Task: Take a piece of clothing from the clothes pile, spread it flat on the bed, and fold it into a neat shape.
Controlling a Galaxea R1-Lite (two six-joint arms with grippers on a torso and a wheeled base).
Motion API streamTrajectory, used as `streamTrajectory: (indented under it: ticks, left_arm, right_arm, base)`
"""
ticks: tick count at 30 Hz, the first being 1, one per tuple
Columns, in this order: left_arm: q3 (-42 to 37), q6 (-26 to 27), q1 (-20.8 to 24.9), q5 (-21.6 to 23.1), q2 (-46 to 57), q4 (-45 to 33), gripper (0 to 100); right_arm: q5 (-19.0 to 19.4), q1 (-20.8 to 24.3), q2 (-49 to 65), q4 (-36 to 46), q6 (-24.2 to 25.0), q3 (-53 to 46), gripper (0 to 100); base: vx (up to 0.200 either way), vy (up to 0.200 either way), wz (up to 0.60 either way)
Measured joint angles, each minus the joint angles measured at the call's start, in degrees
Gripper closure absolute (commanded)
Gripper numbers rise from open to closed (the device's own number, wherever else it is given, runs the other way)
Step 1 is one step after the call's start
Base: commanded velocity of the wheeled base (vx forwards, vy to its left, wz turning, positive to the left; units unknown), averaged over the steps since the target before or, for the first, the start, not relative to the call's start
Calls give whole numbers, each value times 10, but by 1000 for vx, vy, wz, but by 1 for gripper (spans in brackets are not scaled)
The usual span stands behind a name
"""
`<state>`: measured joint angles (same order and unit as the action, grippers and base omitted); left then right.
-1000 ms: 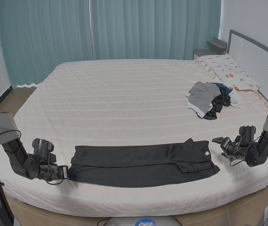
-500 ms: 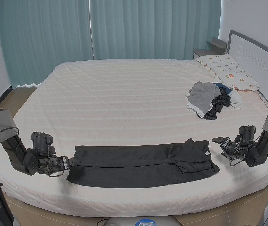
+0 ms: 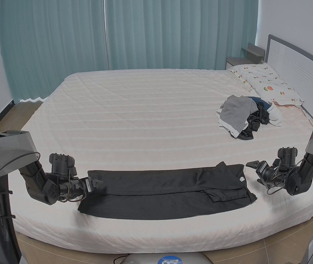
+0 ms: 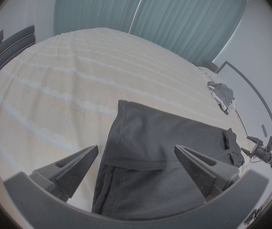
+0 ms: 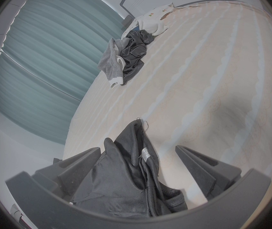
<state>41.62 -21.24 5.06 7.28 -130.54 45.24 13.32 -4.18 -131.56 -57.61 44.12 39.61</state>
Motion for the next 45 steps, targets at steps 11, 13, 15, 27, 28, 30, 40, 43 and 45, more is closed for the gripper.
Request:
streamTrajectory:
  ticks: [11,13,15,27,28,30,40,43,45]
  left_arm:
    - [1,1,1,20,-31,37,0]
    - [0,0,1,21,-37,51,0]
    - [1,0,1,21,-43,54,0]
    - [-1,5,1,45,-54,64,0]
    - [-1,5,1,47,-54,64,0]
    - [-2,5,1,50,-55,64,100]
    - [-6,0,1,50,-55,63,100]
    - [-5,-2,0,47,-54,64,100]
    - [-5,-2,-2,46,-52,66,100]
  right_arm:
    - [0,4,-2,0,0,-1,0]
    - [0,4,-2,0,0,-1,0]
    - [0,5,-2,1,0,-1,0]
    - [0,7,-3,0,1,-1,0]
    - [0,7,-3,0,1,-1,0]
    - [0,7,-3,0,1,-1,0]
    - [0,8,-3,1,6,-1,0]
    - [0,7,-2,1,14,-1,0]
    - [0,7,-2,1,15,-1,0]
  base:
    - [0,0,0]
    - [0,0,0]
    - [0,0,0]
    - [0,0,0]
    - [0,0,0]
    - [0,0,0]
    - [0,0,0]
    - [0,0,0]
    - [0,0,0]
